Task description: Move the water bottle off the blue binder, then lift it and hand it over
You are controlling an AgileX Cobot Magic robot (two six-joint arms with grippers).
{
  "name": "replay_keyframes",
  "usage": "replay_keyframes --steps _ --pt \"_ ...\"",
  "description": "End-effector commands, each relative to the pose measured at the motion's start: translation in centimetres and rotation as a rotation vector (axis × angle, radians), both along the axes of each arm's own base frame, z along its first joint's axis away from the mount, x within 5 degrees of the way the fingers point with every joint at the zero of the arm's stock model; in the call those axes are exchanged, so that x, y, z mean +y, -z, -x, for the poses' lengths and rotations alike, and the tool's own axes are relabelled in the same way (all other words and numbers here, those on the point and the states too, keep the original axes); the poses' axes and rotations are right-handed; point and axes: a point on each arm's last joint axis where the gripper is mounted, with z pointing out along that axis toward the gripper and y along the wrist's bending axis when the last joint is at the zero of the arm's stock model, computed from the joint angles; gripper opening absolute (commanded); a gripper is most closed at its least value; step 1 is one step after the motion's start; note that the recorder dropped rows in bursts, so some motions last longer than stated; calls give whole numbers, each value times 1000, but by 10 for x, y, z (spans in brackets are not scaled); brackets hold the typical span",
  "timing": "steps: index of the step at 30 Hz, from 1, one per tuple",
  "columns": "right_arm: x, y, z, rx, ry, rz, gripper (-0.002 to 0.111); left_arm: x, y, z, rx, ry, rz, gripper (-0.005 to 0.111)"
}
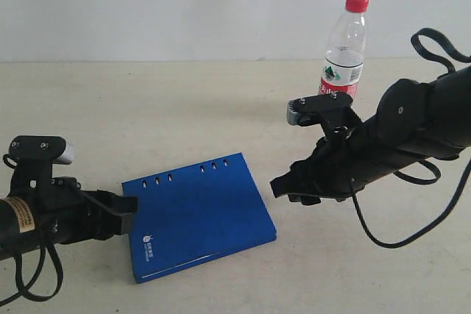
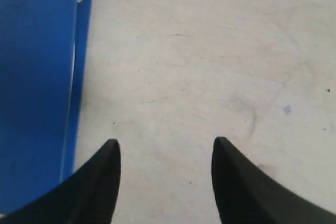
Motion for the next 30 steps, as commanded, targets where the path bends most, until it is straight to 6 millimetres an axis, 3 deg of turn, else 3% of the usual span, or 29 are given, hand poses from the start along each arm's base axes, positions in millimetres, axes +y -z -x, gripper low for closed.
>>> replay_keyframes --steps 1,8,12,15,22,25,30 --pt "1 -4 -6 -27 17 -15 42 -1 -5 -9 -35 -10 -5 51" --pt "16 -22 -10 84 -50 -68 23 -1 -4 -10 -30 2 -26 51" --pt "14 -23 -13 13 -137 -11 11 -1 -4 -10 -21 2 -31 51" --pt "10 -22 -16 -79 -298 118 -1 -1 -4 -9 -19 2 -31 51" --pt "10 -23 -18 -63 -179 74 0 -1 -3 -9 -8 0 -34 51" --pt "13 -23 -16 18 -219 74 7 -1 -3 -9 -5 -3 -32 51" --pt "28 -20 -26 186 -291 45 46 -1 -3 -9 -5 -3 -32 51"
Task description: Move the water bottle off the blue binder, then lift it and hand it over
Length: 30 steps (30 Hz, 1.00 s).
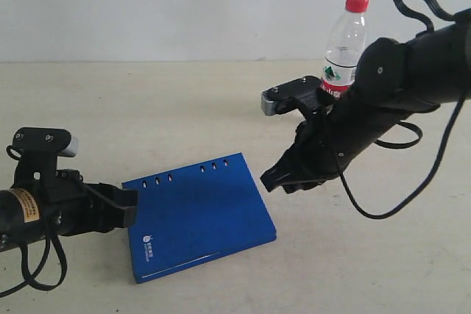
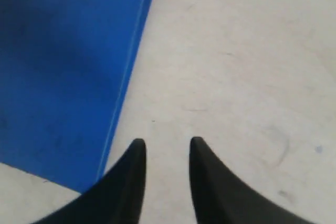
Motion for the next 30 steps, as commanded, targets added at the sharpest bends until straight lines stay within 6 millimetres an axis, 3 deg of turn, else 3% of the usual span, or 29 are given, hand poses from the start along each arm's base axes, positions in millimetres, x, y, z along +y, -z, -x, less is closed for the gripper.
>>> replay_keyframes --steps 1,7,12,21,30 --pt "12 3 -10 135 -53 -1 50 -1 0 -1 -1 -6 4 51" --pt "17 13 -24 132 -53 3 51 -1 1 -1 7 -6 2 51" --pt "8 10 -41 129 30 -65 51 -1 8 -2 40 10 -18 51" --pt "2 2 -41 224 -40 -258 51 -13 20 -17 147 95 -4 51" --pt "7 41 -50 304 -10 -264 51 -14 19 -18 150 98 5 51"
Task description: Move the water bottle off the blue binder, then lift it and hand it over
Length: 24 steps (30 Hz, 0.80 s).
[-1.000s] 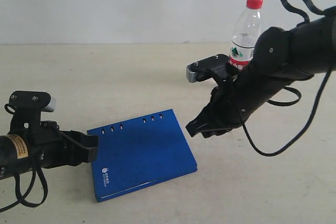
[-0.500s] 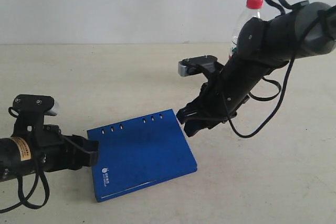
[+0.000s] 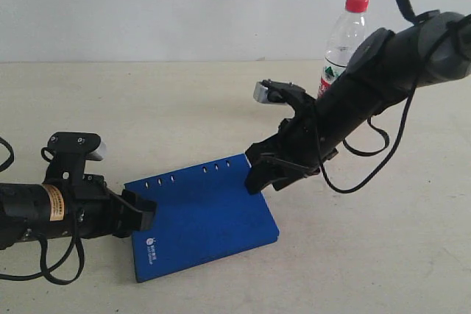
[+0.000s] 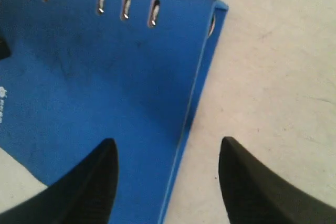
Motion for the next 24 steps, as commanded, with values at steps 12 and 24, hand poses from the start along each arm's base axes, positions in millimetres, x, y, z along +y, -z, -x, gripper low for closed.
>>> replay_keyframes --steps 12,24 --pt "21 -4 -4 78 -217 -291 51 -2 1 0 0 22 0 51" --pt "29 -16 1 29 -321 -470 49 -6 -13 -4 -92 34 48 51"
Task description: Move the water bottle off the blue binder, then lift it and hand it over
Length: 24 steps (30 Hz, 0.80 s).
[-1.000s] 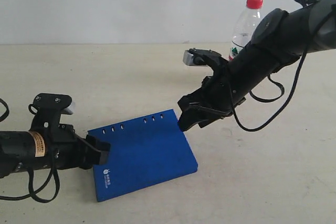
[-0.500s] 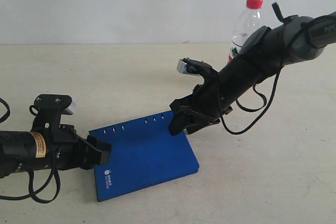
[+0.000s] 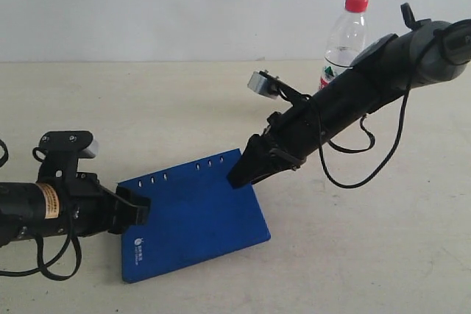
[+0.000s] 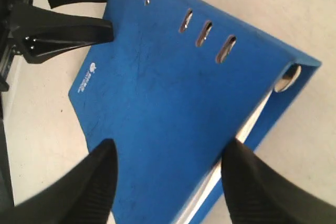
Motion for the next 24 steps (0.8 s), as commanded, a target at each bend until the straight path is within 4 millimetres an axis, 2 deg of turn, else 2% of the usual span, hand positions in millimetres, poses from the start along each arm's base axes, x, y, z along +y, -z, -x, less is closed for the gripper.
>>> replay_keyframes --steps 1,4,6,7,15,20,23,24 --pt "18 -16 11 60 -68 -159 45 -9 -13 -3 -105 83 21 51" --pt "18 -15 12 58 -75 -152 22 -9 -16 -3 -119 87 19 51" --pt "17 -15 12 51 -84 -148 3 -9 -17 -4 -126 90 20 51" --pt "17 -15 12 49 -85 -149 0 -9 -17 -4 -126 90 20 51" --pt "17 -15 12 23 -103 -156 0 -9 -18 -5 -142 89 16 50" --pt "17 -13 9 36 -55 -128 0 0 -19 -11 -194 -4 -44 52" --pt "17 -11 7 11 -40 -108 0 8 -22 -16 -259 -57 -113 61" --pt "15 -10 9 -3 -82 -101 0 8 -25 -17 -287 -61 -113 68"
